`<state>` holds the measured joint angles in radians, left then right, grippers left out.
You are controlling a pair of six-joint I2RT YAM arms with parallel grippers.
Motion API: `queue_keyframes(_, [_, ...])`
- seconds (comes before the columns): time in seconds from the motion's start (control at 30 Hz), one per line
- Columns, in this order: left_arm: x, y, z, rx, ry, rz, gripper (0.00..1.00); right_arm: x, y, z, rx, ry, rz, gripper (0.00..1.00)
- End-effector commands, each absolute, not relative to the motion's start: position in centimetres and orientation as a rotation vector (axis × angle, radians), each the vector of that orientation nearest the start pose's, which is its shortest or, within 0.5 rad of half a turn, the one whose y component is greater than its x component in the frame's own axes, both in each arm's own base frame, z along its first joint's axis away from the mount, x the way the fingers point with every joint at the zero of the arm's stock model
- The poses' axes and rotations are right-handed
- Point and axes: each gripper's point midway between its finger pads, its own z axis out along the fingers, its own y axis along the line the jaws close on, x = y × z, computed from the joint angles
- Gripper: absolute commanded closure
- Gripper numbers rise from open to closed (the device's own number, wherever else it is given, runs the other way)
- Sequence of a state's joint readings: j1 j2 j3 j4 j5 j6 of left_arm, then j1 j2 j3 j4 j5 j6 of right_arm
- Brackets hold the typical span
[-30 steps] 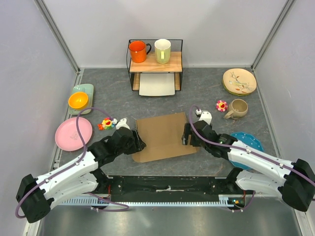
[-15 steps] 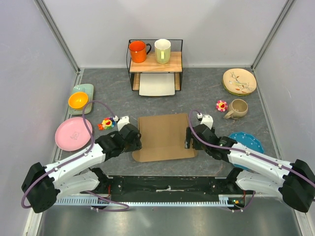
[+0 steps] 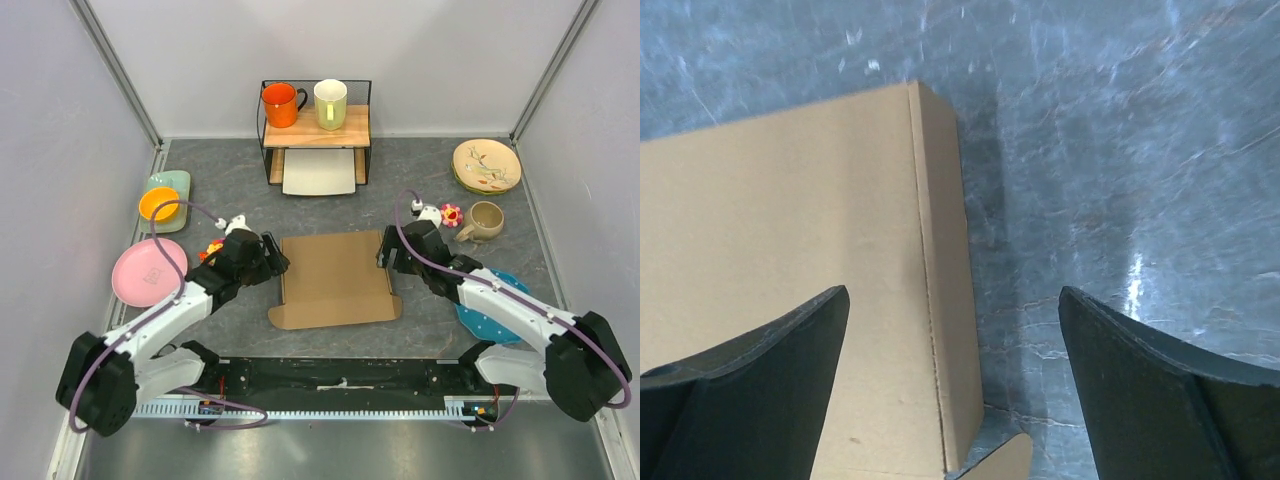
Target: Fold the paper box
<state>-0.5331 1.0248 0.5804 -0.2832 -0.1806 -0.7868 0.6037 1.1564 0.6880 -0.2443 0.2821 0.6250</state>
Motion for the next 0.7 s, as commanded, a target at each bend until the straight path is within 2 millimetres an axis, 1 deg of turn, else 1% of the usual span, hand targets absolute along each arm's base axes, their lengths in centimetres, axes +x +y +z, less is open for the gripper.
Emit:
queue_keyframes(0.0, [25.5,-18.6,8.2,-0.241,2.347,-0.718,0.19,27.5,19.3,8.9,0.067,2.271,0.574,0.09])
queue_keyframes(0.03, [25.3,-19.0,7.1,-0.233,2.382,-0.731,0.21,27.2,19.5,8.3,0.057,2.284,0.591,0.12])
queue_keyframes(0.1, [24.5,-19.7,6.0,-0.211,2.434,-0.774,0.25,26.4,19.4,6.8,0.063,2.31,0.605,0.16])
queue_keyframes(0.13, [24.2,-19.7,4.8,-0.225,2.477,-0.768,0.3,26.0,19.4,6.0,0.066,2.332,0.607,0.22])
queue_keyframes(0.17, [23.9,-19.6,4.0,-0.237,2.503,-0.756,0.33,25.7,19.1,5.4,0.068,2.346,0.595,0.25])
queue_keyframes(0.2, [23.4,-19.3,3.1,-0.253,2.533,-0.735,0.37,25.1,18.7,4.2,0.077,2.372,0.579,0.28])
queue_keyframes(0.23, [23.2,-18.9,2.2,-0.276,2.56,-0.709,0.45,24.8,18.4,3.7,0.081,2.384,0.567,0.34])
queue_keyframes(0.3, [22.4,-18.4,1.0,-0.297,2.588,-0.683,0.54,24.0,17.9,2.6,0.085,2.407,0.555,0.39])
queue_keyframes(0.33, [22.4,-18.3,0.8,-0.303,2.577,-0.683,0.61,23.8,17.7,2.5,0.091,2.405,0.554,0.44])
queue_keyframes(0.37, [22.3,-18.1,0.7,-0.309,2.574,-0.68,0.65,23.6,17.6,2.4,0.097,2.401,0.556,0.46])
queue_keyframes(0.4, [22.3,-18.0,0.6,-0.308,2.559,-0.684,0.68,23.1,17.3,1.9,0.102,2.41,0.556,0.48])
queue_keyframes(0.43, [22.6,-18.0,0.7,-0.308,2.537,-0.686,0.73,22.9,17.3,1.8,0.117,2.407,0.568,0.52])
queue_keyframes(0.47, [22.6,-17.9,0.7,-0.306,2.529,-0.681,0.74,22.2,17.0,1.1,0.129,2.424,0.568,0.53])
queue_keyframes(0.5, [22.7,-17.9,0.7,-0.308,2.521,-0.676,0.76,22.2,17.1,1.2,0.138,2.409,0.589,0.53])
queue_keyframes(0.57, [23.3,-18.0,1.1,-0.3,2.497,-0.683,0.76,21.6,17.2,0.6,0.168,2.415,0.622,0.53])
queue_keyframes(0.63, [23.5,-18.0,1.4,-0.295,2.494,-0.672,0.67,21.6,17.2,0.6,0.183,2.417,0.626,0.43])
queue_keyframes(0.67, [24.0,-18.1,2.0,-0.295,2.481,-0.669,0.62,22.2,17.3,1.1,0.19,2.402,0.612,0.37])
